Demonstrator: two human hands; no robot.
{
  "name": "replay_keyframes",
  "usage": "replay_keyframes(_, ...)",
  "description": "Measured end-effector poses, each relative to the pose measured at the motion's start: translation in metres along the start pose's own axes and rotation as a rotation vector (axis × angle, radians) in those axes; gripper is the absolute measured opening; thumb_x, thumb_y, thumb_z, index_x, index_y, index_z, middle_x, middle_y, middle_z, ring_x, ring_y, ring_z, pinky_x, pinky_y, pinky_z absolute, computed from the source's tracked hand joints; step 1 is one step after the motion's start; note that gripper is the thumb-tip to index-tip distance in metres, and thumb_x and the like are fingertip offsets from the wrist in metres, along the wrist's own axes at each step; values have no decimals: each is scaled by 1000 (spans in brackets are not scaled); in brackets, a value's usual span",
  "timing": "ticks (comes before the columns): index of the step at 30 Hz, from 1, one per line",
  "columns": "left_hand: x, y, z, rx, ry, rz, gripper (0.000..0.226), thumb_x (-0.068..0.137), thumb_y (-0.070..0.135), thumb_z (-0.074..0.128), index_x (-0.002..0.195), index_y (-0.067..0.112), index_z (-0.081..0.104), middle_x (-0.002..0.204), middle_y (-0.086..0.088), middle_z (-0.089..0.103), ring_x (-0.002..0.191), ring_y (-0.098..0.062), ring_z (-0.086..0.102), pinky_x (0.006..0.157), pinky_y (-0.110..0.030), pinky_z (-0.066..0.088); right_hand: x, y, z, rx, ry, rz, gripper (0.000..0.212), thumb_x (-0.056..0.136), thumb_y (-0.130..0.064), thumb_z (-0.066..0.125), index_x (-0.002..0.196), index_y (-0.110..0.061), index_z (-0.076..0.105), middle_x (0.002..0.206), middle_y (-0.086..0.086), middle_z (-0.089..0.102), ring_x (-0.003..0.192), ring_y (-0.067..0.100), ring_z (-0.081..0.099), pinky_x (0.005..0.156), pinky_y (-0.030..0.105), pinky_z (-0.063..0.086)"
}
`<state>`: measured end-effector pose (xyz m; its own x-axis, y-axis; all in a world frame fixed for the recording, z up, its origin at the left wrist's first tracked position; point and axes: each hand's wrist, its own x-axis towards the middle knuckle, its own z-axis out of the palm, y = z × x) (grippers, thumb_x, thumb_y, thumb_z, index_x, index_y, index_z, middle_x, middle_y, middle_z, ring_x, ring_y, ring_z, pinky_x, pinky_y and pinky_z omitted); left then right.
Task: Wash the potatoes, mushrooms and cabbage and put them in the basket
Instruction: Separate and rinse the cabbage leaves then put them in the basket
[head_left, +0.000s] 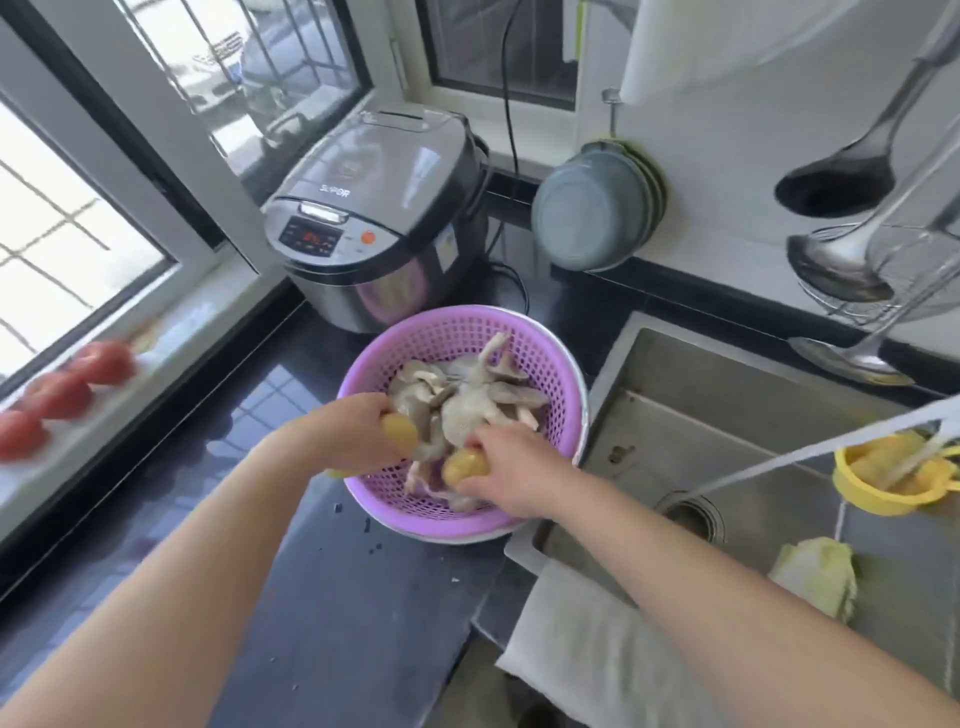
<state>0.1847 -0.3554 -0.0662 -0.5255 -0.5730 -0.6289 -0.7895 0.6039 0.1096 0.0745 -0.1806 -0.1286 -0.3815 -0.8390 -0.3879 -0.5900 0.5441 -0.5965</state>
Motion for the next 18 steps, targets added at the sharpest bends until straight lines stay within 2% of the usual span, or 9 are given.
replay_keyframes(3,16,-3,18,-52,140,-91,36,89,36,63,118,21,48,107,-4,64,95,-30,60,82,-36,48,9,-9,21,-216,46,-9,51,88,-46,73,125,-14,61,139,13,52,134,34,44,105,40,41)
replay_keyframes(5,20,5,33,-168,187,-123,55,90,38,58,139,20,41,130,-13,58,112,-37,60,96,-45,51,8,-7,31,-204,93,-31,51,92,-44,70,131,-14,61,141,10,51,136,33,40,109,40,36)
replay_keyframes(7,22,10,49,-223,190,-110,65,93,39,51,153,27,30,150,-17,40,130,-43,51,108,-52,44,-1,3,35,-66,198,-68,44,96,-36,65,134,-15,61,137,8,54,133,30,43,111,38,34)
replay_keyframes(10,18,16,70,51,247,-104,61,84,52,37,141,30,43,141,-13,45,127,-43,45,110,-54,42,-39,43,32,103,524,-91,19,92,-15,63,108,-12,72,112,5,67,109,26,57,98,31,41)
replay_keyframes(12,11,38,80,134,423,-30,50,89,45,53,134,23,55,135,-19,49,121,-45,45,103,-56,43,-74,93,37,158,692,71,14,88,-7,60,95,-11,73,97,5,68,93,28,62,86,36,48)
replay_keyframes(13,6,56,85,120,527,63,45,89,33,63,131,17,60,132,-24,51,118,-47,47,99,-56,42,-93,122,40,181,700,212,15,88,-6,59,95,-12,72,97,6,68,93,30,63,85,39,51)
replay_keyframes(15,-11,108,95,-34,646,327,37,84,11,71,121,8,68,117,-27,62,108,-47,55,93,-51,42,-127,183,49,217,569,566,20,94,-12,59,111,-13,69,115,10,67,110,34,63,91,40,50)
replay_keyframes(16,-19,138,104,-193,595,451,32,84,5,70,117,8,71,110,-22,68,104,-41,60,91,-44,42,-141,212,55,245,472,723,26,97,-19,59,121,-12,63,125,12,64,119,35,59,95,39,48)
replay_keyframes(18,-26,197,129,-488,301,526,27,88,7,63,111,17,74,104,-3,74,98,-24,66,90,-32,46,-160,263,68,326,359,941,45,98,-31,60,134,-7,50,136,20,55,125,40,55,99,40,46)
